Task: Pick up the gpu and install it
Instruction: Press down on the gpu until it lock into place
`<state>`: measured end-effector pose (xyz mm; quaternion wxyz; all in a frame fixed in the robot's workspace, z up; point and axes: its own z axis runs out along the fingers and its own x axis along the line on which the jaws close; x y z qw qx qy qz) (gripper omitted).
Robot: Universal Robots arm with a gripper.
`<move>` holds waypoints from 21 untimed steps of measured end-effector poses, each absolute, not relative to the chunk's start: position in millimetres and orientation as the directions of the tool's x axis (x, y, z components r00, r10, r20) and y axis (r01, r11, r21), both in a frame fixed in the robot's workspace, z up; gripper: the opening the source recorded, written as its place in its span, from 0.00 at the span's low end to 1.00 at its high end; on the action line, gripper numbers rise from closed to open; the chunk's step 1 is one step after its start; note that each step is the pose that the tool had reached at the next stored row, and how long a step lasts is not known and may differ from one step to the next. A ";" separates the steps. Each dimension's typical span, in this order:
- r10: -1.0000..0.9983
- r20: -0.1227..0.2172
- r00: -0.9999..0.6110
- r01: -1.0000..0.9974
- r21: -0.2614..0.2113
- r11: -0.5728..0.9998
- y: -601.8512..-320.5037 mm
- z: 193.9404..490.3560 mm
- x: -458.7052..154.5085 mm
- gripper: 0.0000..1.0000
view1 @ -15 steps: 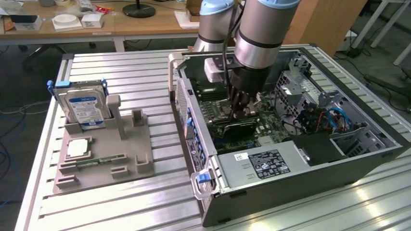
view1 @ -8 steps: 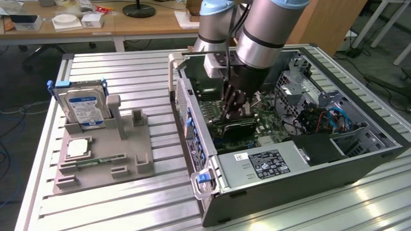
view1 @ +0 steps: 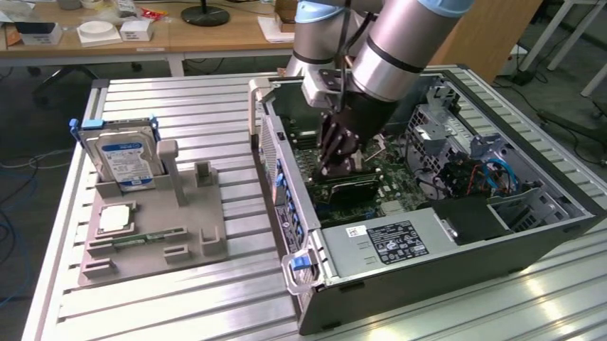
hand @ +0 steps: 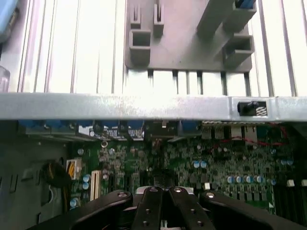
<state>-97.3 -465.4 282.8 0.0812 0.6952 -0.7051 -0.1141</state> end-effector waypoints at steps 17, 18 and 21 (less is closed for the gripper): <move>-0.999 -0.040 -0.028 -0.895 0.445 0.007 -465.4 276.6 -83.7 0.10; -0.999 -0.039 -0.028 -0.891 0.453 0.007 -465.4 276.6 -83.6 0.10; -0.999 -0.038 -0.029 -0.877 0.481 0.007 -465.4 276.7 -83.4 0.10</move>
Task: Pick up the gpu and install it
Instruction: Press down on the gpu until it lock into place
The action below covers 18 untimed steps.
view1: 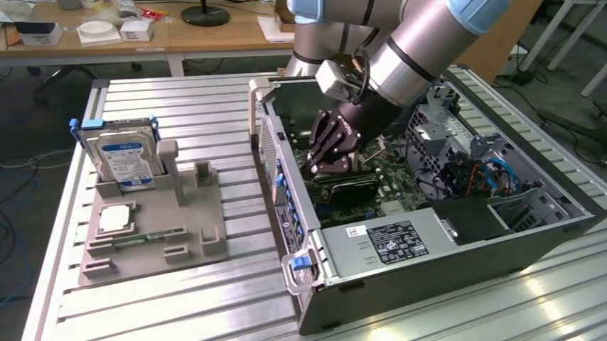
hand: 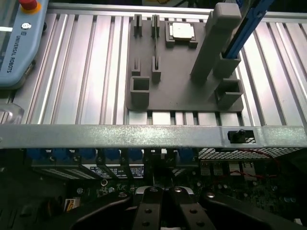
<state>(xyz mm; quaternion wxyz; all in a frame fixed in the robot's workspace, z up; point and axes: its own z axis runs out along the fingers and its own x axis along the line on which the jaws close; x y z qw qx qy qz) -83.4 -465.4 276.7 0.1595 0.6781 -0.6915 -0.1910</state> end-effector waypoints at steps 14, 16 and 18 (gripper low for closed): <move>-0.999 -0.037 -0.031 -0.858 0.513 0.008 -464.9 270.7 -82.3 0.10; -0.999 -0.037 -0.031 -0.858 0.513 0.008 -464.9 270.1 -79.9 0.10; -0.999 -0.037 -0.031 -0.858 0.514 0.008 -464.9 269.8 -75.5 0.10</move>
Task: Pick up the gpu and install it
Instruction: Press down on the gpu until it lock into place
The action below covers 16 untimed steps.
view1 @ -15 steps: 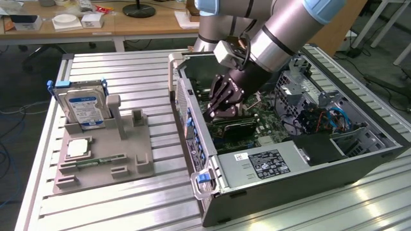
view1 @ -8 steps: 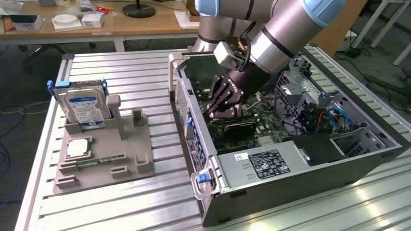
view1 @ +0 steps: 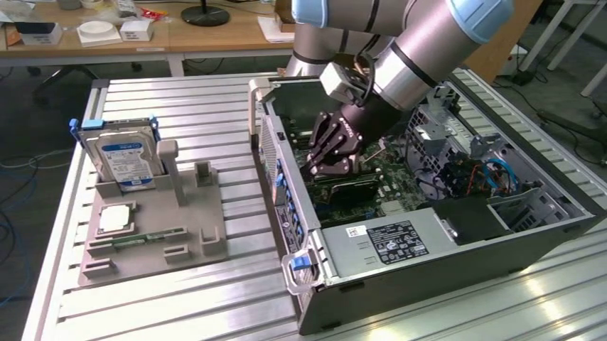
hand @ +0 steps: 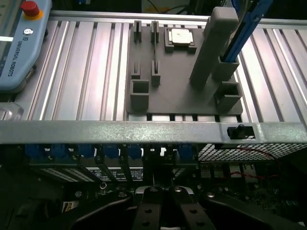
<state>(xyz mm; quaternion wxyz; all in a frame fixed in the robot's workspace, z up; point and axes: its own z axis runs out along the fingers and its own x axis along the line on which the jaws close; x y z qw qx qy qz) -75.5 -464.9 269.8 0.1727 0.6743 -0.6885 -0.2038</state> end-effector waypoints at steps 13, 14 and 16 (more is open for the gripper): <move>-0.999 -0.040 -0.022 -0.911 0.411 0.003 -459.4 268.1 -74.0 0.10; -0.999 -0.041 -0.021 -0.918 0.396 0.003 -459.2 268.0 -74.4 0.10; -0.999 -0.041 -0.020 -0.930 0.367 0.003 -459.1 267.6 -74.9 0.10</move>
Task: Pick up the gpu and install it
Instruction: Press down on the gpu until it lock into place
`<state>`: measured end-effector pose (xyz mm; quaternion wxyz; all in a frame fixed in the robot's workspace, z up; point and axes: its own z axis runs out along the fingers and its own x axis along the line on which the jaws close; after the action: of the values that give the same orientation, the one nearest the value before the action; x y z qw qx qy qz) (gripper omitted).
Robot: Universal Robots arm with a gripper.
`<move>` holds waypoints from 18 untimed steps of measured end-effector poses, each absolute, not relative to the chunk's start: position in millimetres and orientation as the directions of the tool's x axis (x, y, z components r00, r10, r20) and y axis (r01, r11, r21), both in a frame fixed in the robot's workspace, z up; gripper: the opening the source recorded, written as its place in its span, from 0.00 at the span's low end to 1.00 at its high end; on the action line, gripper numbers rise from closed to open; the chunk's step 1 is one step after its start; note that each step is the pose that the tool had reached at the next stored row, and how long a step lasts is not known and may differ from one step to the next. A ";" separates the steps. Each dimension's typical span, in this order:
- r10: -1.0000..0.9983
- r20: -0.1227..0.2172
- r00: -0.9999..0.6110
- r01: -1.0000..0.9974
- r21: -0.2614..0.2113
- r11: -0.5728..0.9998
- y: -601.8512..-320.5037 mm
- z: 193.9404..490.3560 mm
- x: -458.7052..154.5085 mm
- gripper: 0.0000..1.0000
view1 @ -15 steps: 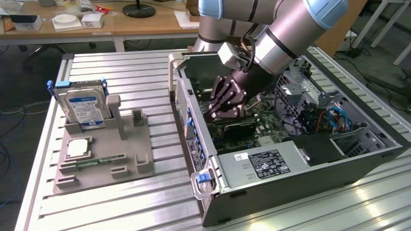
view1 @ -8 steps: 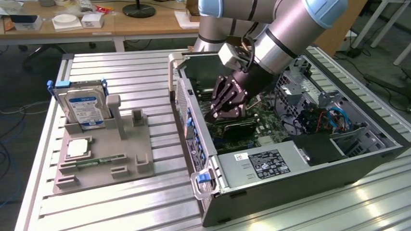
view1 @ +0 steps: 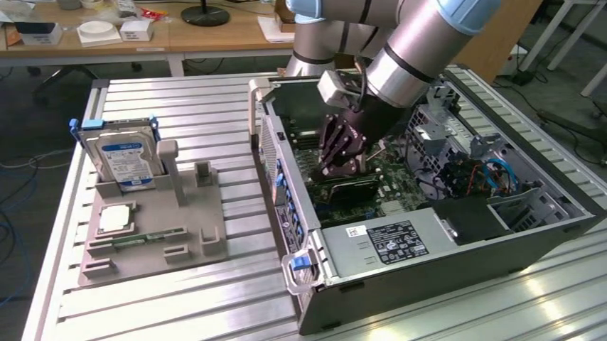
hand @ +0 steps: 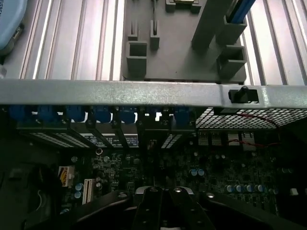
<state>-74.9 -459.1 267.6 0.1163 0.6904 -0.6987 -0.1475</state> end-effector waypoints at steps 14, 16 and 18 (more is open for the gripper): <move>-0.999 -0.043 -0.015 -0.965 0.262 0.003 -457.3 264.9 -75.8 0.10; -0.999 -0.043 -0.015 -0.965 0.262 0.003 -457.3 264.9 -75.8 0.10; -0.999 -0.043 -0.015 -0.965 0.261 0.003 -457.2 264.8 -75.9 0.10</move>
<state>-75.9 -457.2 264.8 0.0774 0.6975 -0.7040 -0.1088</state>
